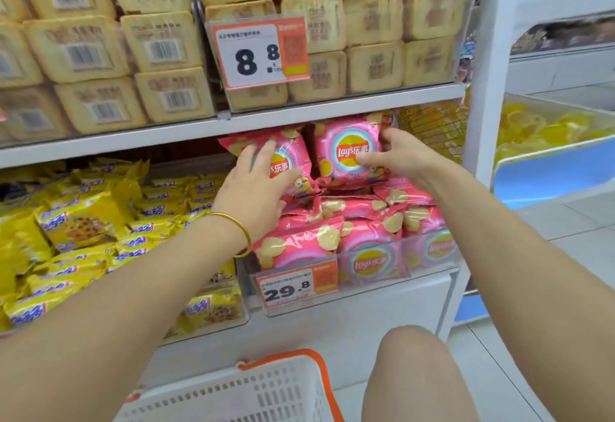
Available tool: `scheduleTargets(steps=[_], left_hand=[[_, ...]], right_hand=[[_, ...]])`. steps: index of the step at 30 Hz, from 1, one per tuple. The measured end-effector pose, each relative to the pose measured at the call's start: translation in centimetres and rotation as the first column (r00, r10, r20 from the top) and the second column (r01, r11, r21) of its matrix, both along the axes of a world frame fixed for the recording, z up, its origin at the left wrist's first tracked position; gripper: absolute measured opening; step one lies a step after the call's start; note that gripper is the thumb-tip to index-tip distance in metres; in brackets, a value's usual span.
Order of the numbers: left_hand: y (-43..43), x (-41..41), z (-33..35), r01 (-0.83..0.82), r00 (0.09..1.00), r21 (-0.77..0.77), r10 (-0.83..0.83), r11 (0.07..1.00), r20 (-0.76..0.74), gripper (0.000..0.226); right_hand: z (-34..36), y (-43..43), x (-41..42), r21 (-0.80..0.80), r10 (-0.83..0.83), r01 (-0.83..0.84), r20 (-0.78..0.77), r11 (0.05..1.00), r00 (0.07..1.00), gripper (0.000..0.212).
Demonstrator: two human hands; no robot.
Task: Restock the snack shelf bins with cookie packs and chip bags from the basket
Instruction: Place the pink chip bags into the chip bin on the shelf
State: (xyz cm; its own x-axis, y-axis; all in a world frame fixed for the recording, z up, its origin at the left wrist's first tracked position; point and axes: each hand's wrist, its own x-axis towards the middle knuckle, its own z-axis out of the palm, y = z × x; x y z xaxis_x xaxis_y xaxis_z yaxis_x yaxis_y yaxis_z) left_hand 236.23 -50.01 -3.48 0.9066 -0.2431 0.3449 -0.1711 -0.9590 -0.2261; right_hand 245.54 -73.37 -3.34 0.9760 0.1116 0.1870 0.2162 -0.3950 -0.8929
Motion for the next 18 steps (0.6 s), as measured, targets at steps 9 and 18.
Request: scheduleTargets(steps=[9,18], left_hand=[[0.5,-0.4,-0.6,0.065,0.998,-0.058,-0.065,0.996,0.007,0.053],[1.2,-2.8,-0.9,0.151,0.988,-0.181,-0.147,0.972,0.039,0.047]], right_hand=[[-1.2,0.1,0.2,-0.186,0.05,-0.051,-0.013,0.981,0.999,0.064],[-1.5,1.0,-5.6,-0.212,-0.257,0.308,0.238,0.928,0.937,0.071]])
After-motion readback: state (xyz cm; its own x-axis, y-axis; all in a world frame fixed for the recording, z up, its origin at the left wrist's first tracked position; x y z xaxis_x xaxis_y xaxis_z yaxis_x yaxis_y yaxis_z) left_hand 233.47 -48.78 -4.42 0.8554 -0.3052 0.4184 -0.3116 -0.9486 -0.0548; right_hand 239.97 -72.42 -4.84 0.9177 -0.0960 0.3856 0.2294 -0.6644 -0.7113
